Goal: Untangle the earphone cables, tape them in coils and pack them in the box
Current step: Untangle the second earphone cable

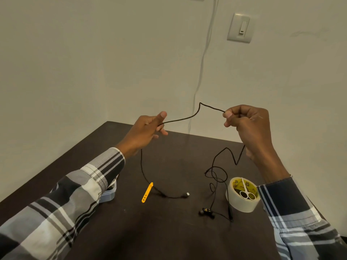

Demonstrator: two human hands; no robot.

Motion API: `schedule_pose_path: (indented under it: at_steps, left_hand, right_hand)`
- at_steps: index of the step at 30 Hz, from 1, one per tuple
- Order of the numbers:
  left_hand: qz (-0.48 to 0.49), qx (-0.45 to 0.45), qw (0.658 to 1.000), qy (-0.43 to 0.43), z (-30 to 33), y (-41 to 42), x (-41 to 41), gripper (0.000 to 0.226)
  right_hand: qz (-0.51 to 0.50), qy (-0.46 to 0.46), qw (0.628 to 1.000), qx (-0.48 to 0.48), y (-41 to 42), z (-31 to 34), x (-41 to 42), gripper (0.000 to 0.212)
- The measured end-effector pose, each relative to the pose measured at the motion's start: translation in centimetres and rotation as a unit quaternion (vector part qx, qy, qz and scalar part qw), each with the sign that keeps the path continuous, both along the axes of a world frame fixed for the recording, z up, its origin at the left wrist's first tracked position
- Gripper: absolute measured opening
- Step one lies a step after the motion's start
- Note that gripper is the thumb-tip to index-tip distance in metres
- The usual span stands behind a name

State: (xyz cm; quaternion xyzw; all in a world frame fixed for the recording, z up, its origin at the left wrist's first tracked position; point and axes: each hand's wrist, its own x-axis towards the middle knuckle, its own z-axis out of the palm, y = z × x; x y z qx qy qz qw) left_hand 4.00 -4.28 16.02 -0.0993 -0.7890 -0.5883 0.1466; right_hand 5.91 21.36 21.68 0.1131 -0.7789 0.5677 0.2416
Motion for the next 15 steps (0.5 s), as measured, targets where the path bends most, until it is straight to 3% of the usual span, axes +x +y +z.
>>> schedule_pose_path:
  at_steps: [4,7,11,15]
  left_hand:
    - [0.081,0.047,0.995,-0.026,-0.3,-1.1,-0.3,0.06]
    - [0.128,-0.045,0.989,-0.066,-1.3,-2.7,-0.8,0.065]
    - [0.129,-0.133,0.98,-0.075,-2.2,-2.9,-0.7,0.061]
    - [0.098,-0.107,0.989,-0.012,-1.2,-1.1,0.0,0.047]
  right_hand:
    - [-0.011,0.007,1.0,-0.011,0.5,0.3,-0.3,0.025]
    - [-0.006,0.008,1.0,0.01,0.3,0.1,-0.3,0.025]
    - [0.006,-0.001,0.999,0.038,-0.6,-0.6,-0.5,0.024]
    - [0.021,-0.015,0.997,0.075,-1.5,-1.4,-0.7,0.015]
